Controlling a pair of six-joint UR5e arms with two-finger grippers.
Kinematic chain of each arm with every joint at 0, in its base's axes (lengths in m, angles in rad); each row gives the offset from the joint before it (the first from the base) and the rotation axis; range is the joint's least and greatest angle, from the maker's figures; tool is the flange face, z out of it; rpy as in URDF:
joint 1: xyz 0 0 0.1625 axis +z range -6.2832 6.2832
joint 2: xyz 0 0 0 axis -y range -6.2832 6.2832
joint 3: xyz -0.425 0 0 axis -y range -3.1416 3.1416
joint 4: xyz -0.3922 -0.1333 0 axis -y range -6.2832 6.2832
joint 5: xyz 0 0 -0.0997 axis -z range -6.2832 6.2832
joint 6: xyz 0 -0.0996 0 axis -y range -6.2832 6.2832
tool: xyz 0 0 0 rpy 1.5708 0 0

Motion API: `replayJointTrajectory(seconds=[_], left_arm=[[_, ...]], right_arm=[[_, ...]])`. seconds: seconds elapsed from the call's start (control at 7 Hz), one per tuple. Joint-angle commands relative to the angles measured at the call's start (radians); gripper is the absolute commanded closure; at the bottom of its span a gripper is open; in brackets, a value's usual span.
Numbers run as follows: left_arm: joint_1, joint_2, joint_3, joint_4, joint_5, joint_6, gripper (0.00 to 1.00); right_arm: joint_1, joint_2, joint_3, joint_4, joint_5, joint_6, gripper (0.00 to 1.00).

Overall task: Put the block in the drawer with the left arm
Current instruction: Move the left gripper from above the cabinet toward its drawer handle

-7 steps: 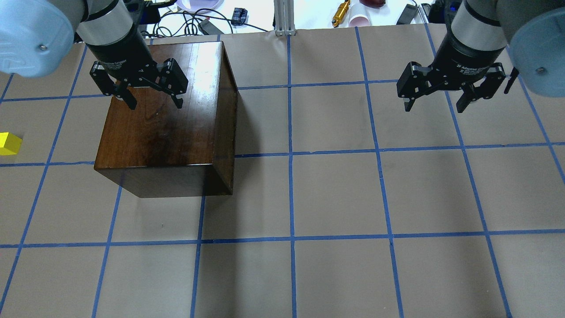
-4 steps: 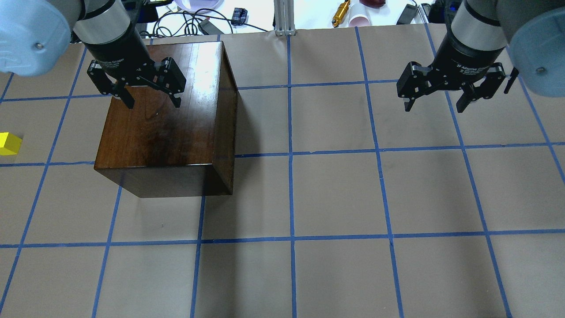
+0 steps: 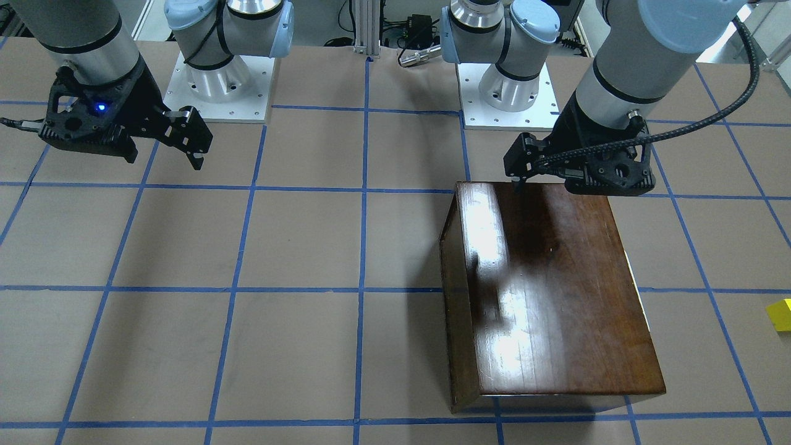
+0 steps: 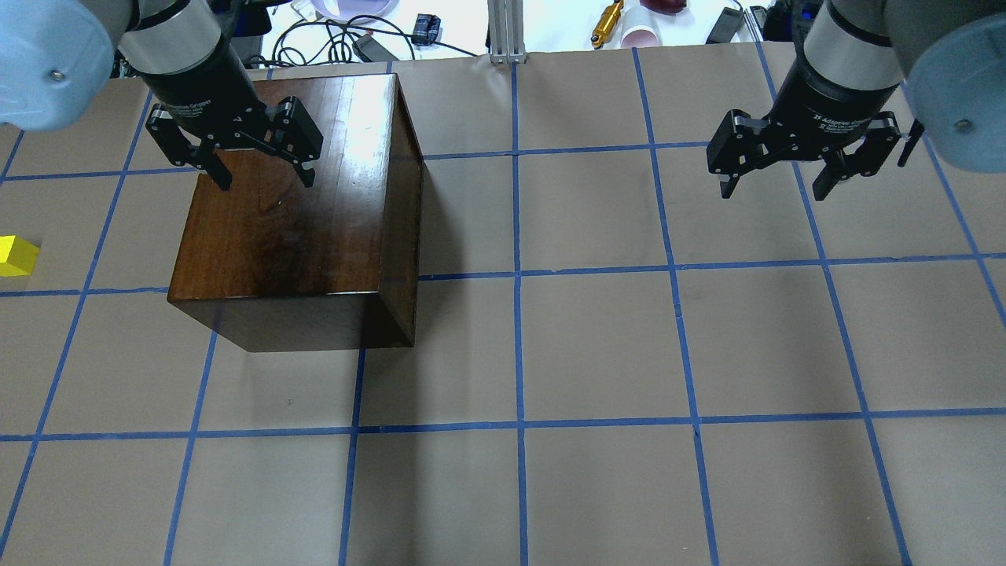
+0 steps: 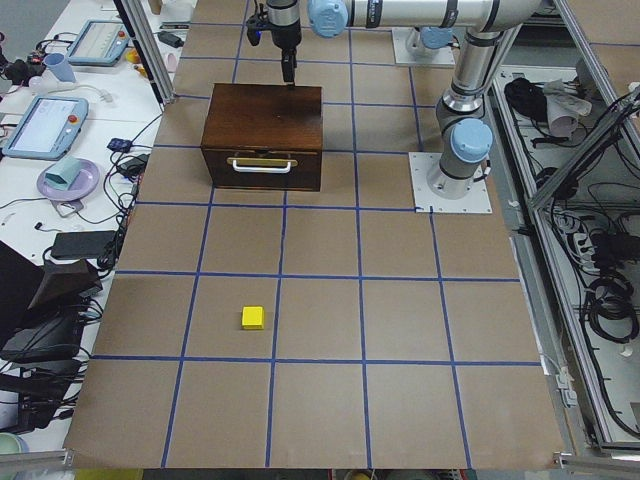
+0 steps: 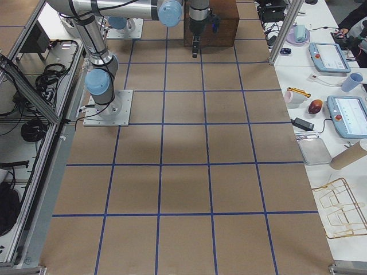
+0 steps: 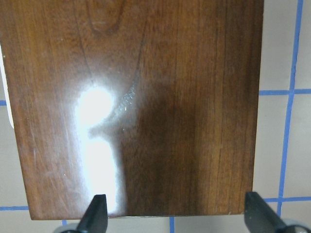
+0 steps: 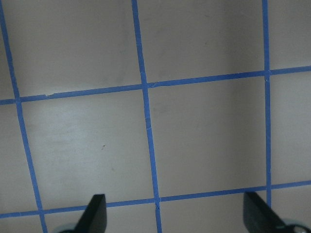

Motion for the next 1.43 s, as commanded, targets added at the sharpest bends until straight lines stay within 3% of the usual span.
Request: replayJointTrajectory(seconds=[0.0, 0.57, 0.86, 1.29], left_arm=[[0.001, 0.000, 0.002, 0.000, -0.003, 0.000, 0.00], [0.069, -0.009, 0.028, 0.008, -0.011, 0.018, 0.00], [0.211, -0.032, 0.060, 0.003, -0.081, 0.164, 0.00], [0.412, -0.089, 0.060, 0.023, -0.084, 0.499, 0.00]], right_arm=[[0.001, 0.000, 0.000, 0.000, 0.000, 0.000, 0.00], [0.001, 0.000, 0.000, 0.000, 0.000, 0.000, 0.00], [0.001, 0.000, 0.000, 0.000, 0.000, 0.000, 0.00], [0.001, 0.000, 0.001, 0.000, 0.000, 0.000, 0.00]])
